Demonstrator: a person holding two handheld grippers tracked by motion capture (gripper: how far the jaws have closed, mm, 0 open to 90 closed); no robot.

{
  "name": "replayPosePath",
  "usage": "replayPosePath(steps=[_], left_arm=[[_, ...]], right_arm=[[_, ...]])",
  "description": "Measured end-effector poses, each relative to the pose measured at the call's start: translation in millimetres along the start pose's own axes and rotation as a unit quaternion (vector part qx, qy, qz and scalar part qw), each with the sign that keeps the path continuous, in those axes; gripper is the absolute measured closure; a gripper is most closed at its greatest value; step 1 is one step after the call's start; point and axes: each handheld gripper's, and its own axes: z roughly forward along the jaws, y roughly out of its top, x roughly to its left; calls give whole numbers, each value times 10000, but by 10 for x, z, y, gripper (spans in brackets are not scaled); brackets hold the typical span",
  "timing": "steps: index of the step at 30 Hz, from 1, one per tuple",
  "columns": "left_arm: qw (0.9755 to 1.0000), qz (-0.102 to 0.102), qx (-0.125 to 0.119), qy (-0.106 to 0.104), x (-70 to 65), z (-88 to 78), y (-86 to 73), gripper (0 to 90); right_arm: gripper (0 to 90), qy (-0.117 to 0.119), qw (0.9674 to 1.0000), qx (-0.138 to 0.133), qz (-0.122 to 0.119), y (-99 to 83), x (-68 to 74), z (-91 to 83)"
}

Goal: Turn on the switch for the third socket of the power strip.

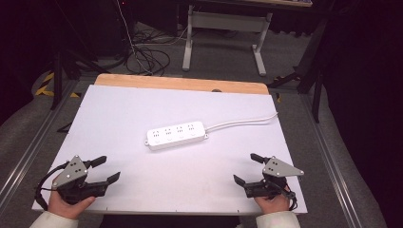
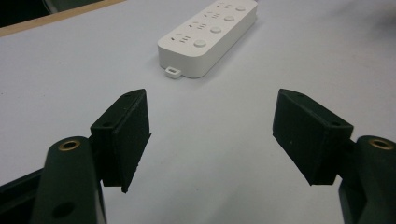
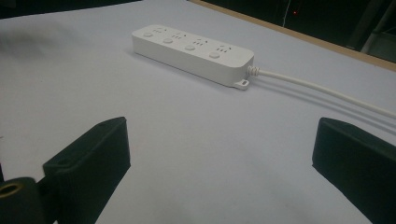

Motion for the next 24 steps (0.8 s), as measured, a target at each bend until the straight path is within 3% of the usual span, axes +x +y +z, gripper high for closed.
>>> replayPosePath(steps=[5, 15, 24], left_arm=[[9999, -131, -26, -88, 3, -32, 20, 281], [9999, -22, 74, 77, -12, -58, 54, 290], [9999, 34, 128, -35, -41, -77, 145, 316]], right_arm=[[54, 6, 10000, -20, -17, -1, -4, -12], [70, 68, 10000, -40, -17, 2, -5, -18], [77, 86, 10000, -38, -18, 4, -2, -21]])
